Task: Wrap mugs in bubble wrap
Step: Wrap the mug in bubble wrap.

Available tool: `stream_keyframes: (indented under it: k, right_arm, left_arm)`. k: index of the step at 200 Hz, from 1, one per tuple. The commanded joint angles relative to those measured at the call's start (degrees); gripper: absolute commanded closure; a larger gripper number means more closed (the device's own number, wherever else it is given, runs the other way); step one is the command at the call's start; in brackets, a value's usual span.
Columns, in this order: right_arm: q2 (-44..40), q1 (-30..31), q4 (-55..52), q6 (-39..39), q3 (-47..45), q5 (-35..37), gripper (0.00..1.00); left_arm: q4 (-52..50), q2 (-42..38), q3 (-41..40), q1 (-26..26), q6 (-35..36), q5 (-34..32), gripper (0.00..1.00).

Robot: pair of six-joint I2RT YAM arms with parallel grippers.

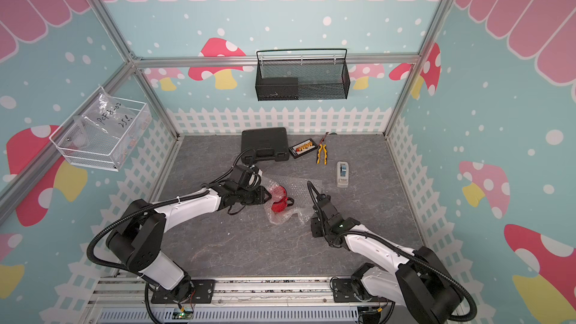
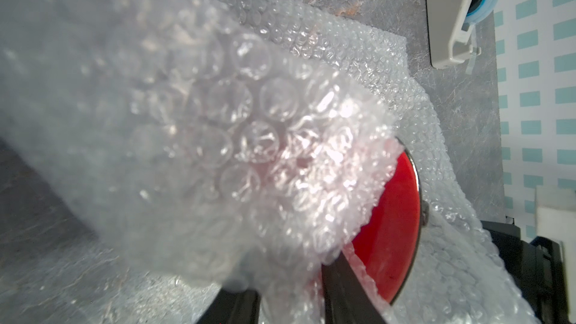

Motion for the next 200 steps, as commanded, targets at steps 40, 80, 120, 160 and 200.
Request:
stream_keyframes:
  k: [40, 80, 120, 160, 200]
  right_arm:
    - [4.9, 0.2, 23.6, -0.8, 5.1, 2.1, 0.53]
    - [11.0, 0.3, 26.7, -2.9, 9.7, -0.4, 0.53]
    - [15.9, 0.4, 27.9, -2.9, 13.0, -1.8, 0.52]
    - [22.9, 1.1, 26.7, -3.2, 15.9, -3.5, 0.52]
    - [26.0, 2.4, 22.4, -5.5, 18.6, -2.4, 0.51]
  left_arm:
    - [-1.0, 1.3, 0.7, -0.4, 1.0, 2.0, 0.66]
    - [-0.8, 1.2, 0.6, -0.6, 1.7, 2.6, 0.66]
    - [-0.5, 1.3, 0.8, -0.6, 2.0, 3.2, 0.66]
    - [0.1, 1.3, 0.9, -0.6, 1.7, 4.0, 0.66]
    - [0.5, 1.0, 1.1, -0.7, 1.3, 4.6, 0.63]
